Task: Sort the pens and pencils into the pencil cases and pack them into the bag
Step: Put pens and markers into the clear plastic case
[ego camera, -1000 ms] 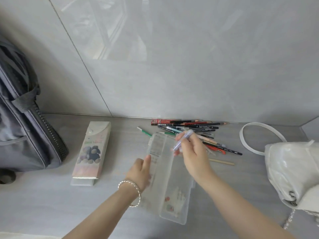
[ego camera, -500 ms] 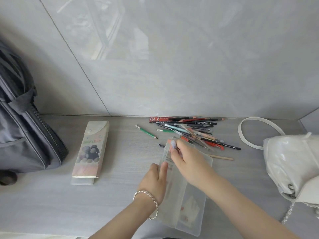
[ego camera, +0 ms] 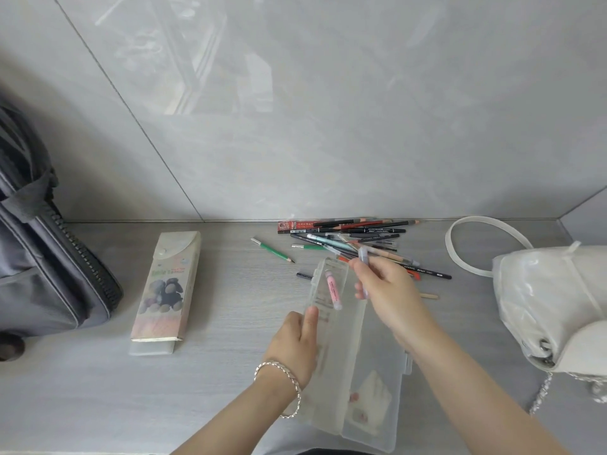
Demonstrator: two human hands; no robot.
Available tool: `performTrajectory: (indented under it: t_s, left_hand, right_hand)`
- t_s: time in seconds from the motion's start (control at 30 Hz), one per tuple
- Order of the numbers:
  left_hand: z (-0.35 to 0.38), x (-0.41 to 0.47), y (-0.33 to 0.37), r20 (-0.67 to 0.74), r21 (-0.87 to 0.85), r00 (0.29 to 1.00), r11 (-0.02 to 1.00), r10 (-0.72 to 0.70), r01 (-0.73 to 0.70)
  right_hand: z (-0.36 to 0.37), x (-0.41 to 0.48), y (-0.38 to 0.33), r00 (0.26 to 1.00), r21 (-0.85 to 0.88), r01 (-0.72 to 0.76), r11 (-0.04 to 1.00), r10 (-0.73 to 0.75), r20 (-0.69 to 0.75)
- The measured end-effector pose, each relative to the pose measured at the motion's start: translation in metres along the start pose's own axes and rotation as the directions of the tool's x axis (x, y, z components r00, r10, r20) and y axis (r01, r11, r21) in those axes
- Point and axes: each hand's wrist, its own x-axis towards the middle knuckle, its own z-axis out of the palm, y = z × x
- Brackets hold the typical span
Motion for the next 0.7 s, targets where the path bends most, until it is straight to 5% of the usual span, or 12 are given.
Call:
performTrajectory:
  t_s: [0.13, 0.33, 0.57, 0.7]
  left_hand:
    - [0.001, -0.005, 0.004, 0.017, 0.105, 0.999, 0.994, 0.042, -0.044]
    - [0.005, -0.005, 0.004, 0.002, 0.078, 1.0, 0.997, 0.001, -0.001]
    - [0.008, -0.007, 0.006, 0.033, 0.143, 0.999, 0.99, 0.009, -0.013]
    - [0.006, -0.007, 0.007, 0.028, 0.107, 1.0, 0.994, 0.006, -0.009]
  right_hand:
    - [0.007, -0.003, 0.004, 0.998, 0.036, 0.043, 0.998, -0.041, -0.043]
    - [0.025, -0.01, 0.012, 0.991, -0.323, 0.1, 0.941, -0.122, -0.049]
    - [0.029, 0.005, 0.01, 0.999, -0.273, -0.008, 0.962, -0.004, -0.044]
    - [0.026, 0.006, 0.015, 0.997, -0.345, 0.046, 0.937, -0.066, -0.045]
